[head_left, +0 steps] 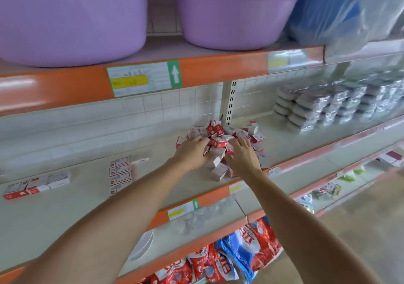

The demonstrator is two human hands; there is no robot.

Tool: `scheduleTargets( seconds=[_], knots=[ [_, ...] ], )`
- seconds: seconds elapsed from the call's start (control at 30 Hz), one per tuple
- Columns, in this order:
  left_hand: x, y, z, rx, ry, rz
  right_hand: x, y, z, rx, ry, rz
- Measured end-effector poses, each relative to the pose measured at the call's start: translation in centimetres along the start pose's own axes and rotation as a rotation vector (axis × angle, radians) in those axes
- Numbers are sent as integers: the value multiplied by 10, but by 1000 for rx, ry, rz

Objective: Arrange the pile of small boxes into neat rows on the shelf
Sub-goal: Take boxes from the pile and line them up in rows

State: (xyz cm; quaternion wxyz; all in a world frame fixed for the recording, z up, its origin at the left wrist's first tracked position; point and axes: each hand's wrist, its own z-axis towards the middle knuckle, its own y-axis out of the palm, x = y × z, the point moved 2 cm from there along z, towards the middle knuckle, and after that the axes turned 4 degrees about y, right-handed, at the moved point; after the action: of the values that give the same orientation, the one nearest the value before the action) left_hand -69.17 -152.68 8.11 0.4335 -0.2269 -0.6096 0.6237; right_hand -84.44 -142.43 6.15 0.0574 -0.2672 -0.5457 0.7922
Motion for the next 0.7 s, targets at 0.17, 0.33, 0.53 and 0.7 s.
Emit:
scheduleTargets(
  seconds=[0.17, 0.33, 0.53, 0.7],
  knots=[
    [43, 19, 40, -31, 86, 19, 57, -6, 4, -43, 81, 6],
    [77, 38, 74, -47, 135, 43, 105, -9, 12, -59, 86, 29],
    [94, 54, 102, -92, 52, 35, 140, -4, 26, -145, 128, 57],
    [99, 64, 118, -128, 3, 39, 147, 6, 35, -218, 142, 50]
  ],
)
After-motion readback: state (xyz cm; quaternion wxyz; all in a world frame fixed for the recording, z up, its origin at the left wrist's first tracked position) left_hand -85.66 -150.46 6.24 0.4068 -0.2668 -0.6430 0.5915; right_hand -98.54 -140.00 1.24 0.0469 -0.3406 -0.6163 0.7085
